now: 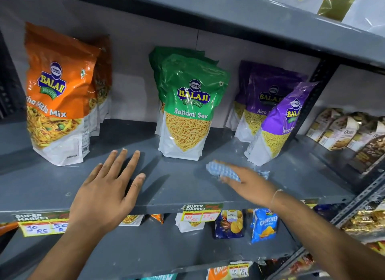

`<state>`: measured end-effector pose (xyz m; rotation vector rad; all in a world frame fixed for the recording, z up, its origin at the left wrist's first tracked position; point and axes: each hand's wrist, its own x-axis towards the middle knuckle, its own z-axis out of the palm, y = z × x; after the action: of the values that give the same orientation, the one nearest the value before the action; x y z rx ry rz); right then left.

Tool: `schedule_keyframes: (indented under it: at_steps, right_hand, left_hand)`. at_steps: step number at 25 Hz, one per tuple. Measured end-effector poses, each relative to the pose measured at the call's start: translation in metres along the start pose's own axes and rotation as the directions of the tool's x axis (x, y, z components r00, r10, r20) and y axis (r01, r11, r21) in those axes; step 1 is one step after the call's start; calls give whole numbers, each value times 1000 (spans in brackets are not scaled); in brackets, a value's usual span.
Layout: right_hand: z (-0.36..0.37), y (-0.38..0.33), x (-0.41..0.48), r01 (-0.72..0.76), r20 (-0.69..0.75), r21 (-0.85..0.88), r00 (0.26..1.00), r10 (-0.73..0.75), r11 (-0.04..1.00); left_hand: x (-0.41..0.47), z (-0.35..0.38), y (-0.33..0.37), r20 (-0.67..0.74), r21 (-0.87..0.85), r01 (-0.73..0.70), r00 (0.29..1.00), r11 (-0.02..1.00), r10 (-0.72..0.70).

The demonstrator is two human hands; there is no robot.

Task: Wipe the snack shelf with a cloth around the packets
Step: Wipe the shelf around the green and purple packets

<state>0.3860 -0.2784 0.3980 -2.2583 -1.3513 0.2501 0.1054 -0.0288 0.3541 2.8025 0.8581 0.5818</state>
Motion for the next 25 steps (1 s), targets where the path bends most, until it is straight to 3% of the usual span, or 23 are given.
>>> schedule_keyframes:
  at_steps: [2, 3, 6, 8, 12, 16, 19, 23, 25]
  right_hand:
    - [-12, 4, 19, -8, -155, -48, 988, 1, 999]
    - [-17, 8, 30, -10, -150, -60, 989, 1, 998]
    - [-12, 25, 45, -97, 30, -17, 995, 98, 995]
    - [-7, 32, 43, -113, 58, 6, 992, 113, 994]
    - [4, 18, 14, -213, -94, 150, 969, 228, 966]
    - [39, -40, -29, -175, -301, 46, 936, 181, 983]
    - [61, -77, -40, -113, -274, 55, 954, 124, 992]
    - [43, -63, -5, -193, -341, 143, 911, 231, 971]
    - [46, -63, 2, -216, -283, 126, 928, 244, 968]
  left_hand:
    - [0, 0, 0, 5, 0, -1, 1000, 1000, 1]
    - [1, -1, -1, 3, -5, -1, 1000, 1000, 1]
    - [-1, -1, 0, 9, -18, 1, 1000, 1000, -1]
    - [-2, -1, 1, 11, -11, 10, 1000, 1000, -10]
    - [0, 0, -1, 14, -5, 19, 1000, 1000, -18]
    - [2, 3, -3, -2, -8, 25, 1000, 1000, -25]
    - [2, 3, -2, 2, -22, 30, 1000, 999, -29]
    - [6, 0, -4, 57, -117, 81, 996, 990, -75]
    - [9, 1, -6, 74, -94, 119, 991, 988, -112]
